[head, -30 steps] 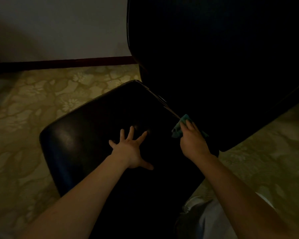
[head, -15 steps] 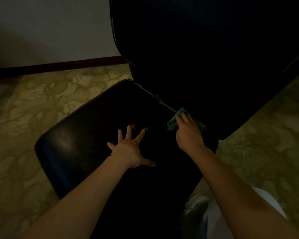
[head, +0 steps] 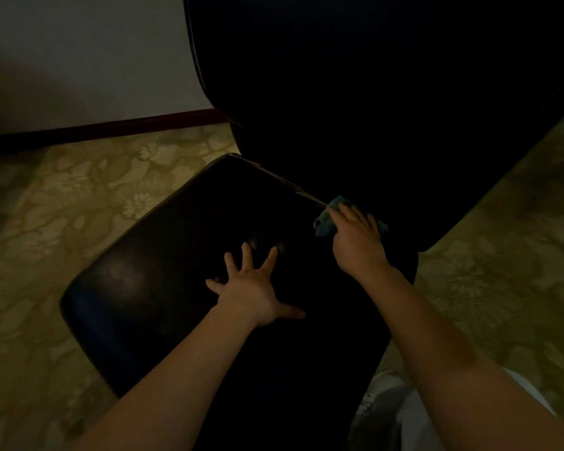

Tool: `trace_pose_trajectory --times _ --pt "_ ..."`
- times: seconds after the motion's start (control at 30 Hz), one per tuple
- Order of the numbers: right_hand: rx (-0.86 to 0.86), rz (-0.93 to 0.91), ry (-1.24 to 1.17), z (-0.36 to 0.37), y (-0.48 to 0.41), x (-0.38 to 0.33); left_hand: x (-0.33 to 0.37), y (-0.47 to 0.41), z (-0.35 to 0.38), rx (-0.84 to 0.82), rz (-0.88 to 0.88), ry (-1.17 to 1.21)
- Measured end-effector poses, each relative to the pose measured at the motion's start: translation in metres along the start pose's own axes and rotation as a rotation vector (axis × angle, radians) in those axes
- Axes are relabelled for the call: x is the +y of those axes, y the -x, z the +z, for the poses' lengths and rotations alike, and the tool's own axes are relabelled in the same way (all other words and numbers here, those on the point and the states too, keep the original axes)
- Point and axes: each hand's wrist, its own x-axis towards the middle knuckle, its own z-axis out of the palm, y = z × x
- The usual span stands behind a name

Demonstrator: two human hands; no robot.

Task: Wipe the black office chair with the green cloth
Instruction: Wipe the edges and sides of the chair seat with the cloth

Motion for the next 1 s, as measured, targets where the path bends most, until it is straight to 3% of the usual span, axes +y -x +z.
trace_pose_trajectory --times 0.23,0.37,0.5,0.63,1.0 --pt "-0.006 0.055 -0.04 0.008 0.006 0.007 -0.005 0.0 -0.016 -0.024 0.028 -0.067" --pt "-0.042 0.016 -0.085 0.006 -0.012 -0.005 -0.026 -0.006 -0.031 0.151 0.14 -0.264" --pt "-0.082 0.064 -0.083 0.002 -0.011 -0.001 -0.052 -0.022 -0.056 0.251 0.218 -0.264" --pt "-0.053 0.14 -0.06 0.007 -0.002 -0.005 -0.067 -0.037 -0.059 0.14 0.11 -0.18" --pt "-0.058 0.051 -0.003 0.006 -0.031 -0.017 -0.071 -0.042 -0.049 0.13 0.072 -0.121"
